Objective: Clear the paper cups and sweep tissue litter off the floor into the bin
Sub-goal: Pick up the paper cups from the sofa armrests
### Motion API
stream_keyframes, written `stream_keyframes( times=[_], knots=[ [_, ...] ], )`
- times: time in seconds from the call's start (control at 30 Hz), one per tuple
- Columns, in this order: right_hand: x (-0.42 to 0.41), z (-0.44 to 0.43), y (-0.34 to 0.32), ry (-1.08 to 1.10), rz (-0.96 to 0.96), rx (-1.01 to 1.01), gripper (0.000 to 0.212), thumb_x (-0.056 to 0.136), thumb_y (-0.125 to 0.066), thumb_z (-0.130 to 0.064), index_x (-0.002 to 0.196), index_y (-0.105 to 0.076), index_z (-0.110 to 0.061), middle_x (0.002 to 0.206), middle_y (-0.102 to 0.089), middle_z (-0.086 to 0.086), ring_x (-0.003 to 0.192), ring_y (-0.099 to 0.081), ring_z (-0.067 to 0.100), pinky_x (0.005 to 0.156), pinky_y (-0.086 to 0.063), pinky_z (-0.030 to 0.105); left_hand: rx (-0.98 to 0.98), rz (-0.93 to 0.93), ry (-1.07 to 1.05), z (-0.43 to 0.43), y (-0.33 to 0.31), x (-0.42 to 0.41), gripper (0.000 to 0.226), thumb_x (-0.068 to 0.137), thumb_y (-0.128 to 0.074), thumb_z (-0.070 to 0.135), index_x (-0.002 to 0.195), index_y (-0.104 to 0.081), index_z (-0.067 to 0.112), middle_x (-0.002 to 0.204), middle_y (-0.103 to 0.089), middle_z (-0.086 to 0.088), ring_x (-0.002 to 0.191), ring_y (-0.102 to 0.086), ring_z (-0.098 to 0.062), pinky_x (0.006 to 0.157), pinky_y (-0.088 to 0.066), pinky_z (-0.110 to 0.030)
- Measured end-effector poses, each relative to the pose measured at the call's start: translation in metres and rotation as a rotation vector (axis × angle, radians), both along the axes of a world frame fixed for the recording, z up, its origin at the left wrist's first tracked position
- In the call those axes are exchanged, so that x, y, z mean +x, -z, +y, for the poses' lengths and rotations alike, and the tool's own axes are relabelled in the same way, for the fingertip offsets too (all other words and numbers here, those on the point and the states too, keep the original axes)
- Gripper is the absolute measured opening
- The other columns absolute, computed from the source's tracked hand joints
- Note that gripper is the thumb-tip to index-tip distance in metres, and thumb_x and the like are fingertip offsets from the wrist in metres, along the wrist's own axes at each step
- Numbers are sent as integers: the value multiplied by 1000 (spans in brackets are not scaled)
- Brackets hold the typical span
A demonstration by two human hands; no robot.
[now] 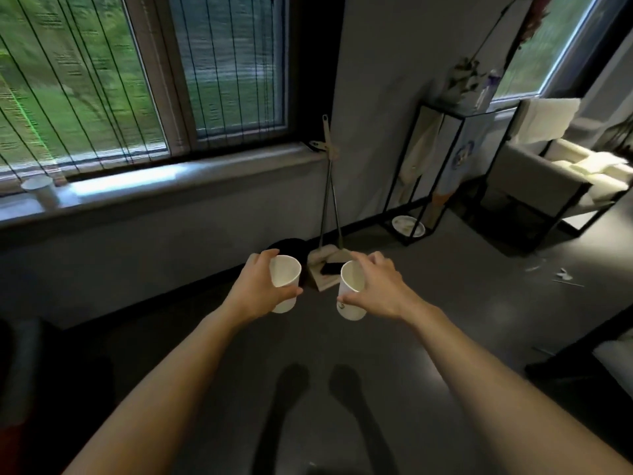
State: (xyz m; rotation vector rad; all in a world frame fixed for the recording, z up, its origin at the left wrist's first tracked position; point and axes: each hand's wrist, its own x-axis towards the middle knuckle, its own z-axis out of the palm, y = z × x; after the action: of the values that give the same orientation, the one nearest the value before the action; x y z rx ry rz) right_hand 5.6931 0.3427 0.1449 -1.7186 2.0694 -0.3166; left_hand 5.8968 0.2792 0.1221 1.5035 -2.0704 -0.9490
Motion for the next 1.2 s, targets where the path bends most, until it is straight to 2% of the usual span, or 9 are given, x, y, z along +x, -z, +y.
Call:
stream_keyframes(
  times=[0.27,0.47,0.67,0.87,1.07,1.2],
  knots=[
    [-47,-184,37,-56,-44,52,82,80,-71,-40,147,-28,-22,144,-28,5,136,-23,23,108,-26,34,50,-56,-62,-171,35,-49,89,73,-78,36,145,-27,17,142,-34,-4,127,-40,-22,104,-36,-36],
    [-83,-311,71,-78,-29,115,84,76,-71,-45,146,-29,-25,141,-32,6,134,-25,26,108,-28,39,110,-100,-74,-287,61,-91,91,72,-78,37,144,-28,15,144,-33,-4,129,-38,-23,106,-34,-36],
    [-117,-442,120,-133,-32,173,86,76,-72,-45,145,-28,-19,144,-30,7,133,-30,26,106,-30,35,174,-115,-162,-403,107,-121,85,73,-79,34,141,-31,17,141,-34,-2,128,-39,-22,106,-35,-37],
    [-127,-552,196,-227,-62,269,84,82,-70,-41,147,-23,-18,147,-23,10,136,-26,30,107,-28,37,245,-87,-293,-484,182,-138,84,73,-79,33,140,-33,17,138,-36,-1,126,-40,-21,104,-36,-35],
    [-135,-628,301,-273,-89,272,81,82,-70,-34,146,-24,-15,143,-25,13,133,-29,31,110,-28,37,270,-97,-333,-552,283,-153,83,71,-81,32,138,-34,19,139,-36,-1,129,-37,-21,107,-36,-38],
    [-133,-672,396,-355,-15,251,68,85,-60,-44,139,-34,-13,143,-33,9,129,-28,32,108,-25,38,267,-108,-314,-592,379,-159,88,71,-81,30,142,-30,18,144,-32,-4,132,-35,-23,107,-34,-35]
  ],
)
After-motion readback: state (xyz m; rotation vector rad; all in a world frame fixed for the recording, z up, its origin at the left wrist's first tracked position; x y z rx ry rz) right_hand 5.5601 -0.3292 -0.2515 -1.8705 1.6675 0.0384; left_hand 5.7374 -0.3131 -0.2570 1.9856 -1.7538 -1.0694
